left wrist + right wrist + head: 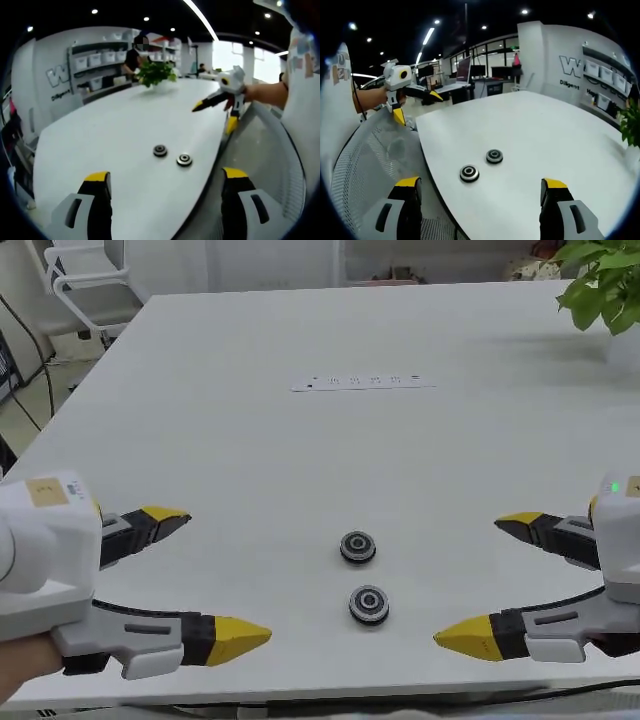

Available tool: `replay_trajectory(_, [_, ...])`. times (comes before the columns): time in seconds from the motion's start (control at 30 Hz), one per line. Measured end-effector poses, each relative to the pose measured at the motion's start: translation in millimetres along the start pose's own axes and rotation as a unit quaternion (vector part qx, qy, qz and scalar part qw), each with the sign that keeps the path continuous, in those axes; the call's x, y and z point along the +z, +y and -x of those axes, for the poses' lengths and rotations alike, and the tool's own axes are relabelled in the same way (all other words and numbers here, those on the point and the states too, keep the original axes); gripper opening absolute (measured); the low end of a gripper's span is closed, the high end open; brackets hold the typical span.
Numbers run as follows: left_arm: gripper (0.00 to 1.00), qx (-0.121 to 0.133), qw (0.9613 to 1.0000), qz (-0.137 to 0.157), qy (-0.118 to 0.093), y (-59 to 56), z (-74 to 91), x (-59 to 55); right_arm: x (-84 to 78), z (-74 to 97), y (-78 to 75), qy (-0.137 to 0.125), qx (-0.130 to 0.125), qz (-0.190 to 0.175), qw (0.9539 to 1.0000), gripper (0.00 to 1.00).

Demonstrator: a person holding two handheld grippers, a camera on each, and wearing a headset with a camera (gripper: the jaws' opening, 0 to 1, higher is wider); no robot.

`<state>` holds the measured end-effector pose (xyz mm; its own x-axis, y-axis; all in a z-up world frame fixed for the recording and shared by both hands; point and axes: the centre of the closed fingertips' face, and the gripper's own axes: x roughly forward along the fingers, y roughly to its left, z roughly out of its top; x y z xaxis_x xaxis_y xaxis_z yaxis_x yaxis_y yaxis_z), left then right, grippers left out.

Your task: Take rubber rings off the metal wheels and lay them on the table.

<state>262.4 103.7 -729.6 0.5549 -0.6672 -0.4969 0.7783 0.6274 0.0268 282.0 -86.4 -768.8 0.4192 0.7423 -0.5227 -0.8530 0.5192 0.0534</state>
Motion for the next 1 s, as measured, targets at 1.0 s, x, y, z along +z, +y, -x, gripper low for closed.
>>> replay_trajectory(1.0, [0.91,-0.023,0.9996,-0.005,0.016,8.6,-23.7,-0.3,6.7,-23.7,-9.1,0.008,0.015,0.023,0.9996,0.97])
